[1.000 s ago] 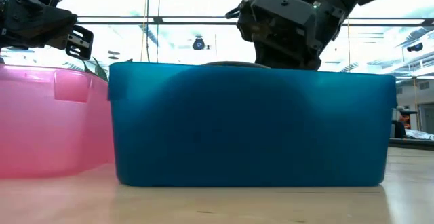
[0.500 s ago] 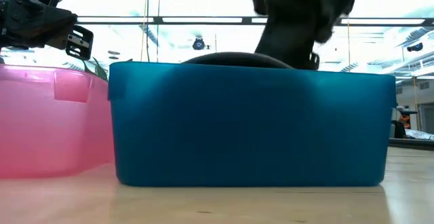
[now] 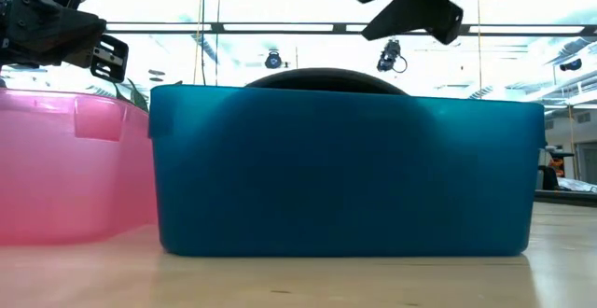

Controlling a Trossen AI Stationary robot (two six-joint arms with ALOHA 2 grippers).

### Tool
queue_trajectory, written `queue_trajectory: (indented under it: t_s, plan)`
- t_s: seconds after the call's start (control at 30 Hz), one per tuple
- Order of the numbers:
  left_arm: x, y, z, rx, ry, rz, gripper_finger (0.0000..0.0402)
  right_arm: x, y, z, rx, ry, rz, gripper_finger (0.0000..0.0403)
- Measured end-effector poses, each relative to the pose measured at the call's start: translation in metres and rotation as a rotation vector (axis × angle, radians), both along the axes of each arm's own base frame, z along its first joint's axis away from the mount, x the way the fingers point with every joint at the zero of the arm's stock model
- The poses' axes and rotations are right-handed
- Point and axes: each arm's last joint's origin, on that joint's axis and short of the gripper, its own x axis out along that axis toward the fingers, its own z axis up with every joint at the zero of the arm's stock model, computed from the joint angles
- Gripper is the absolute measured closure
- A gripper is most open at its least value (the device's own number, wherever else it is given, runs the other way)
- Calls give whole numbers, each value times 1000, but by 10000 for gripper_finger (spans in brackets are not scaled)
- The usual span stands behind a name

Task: Pick & Place hat
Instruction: Put the bottom brown cap into the red bin

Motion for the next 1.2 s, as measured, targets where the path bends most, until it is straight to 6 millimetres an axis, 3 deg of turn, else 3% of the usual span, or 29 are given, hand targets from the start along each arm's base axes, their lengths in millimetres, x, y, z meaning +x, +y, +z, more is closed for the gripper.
queue_trajectory:
  t_s: [0.4, 0.83, 1.2]
  plan:
    - [0, 0, 0, 0, 0, 0, 367, -28, 20, 14, 30, 19, 64, 198]
    - [0, 0, 0, 0, 0, 0, 367, -57, 50, 6, 92, 150, 185, 198]
    - [0, 0, 0, 0, 0, 0, 367, -82, 63, -1, 132, 267, 132, 198]
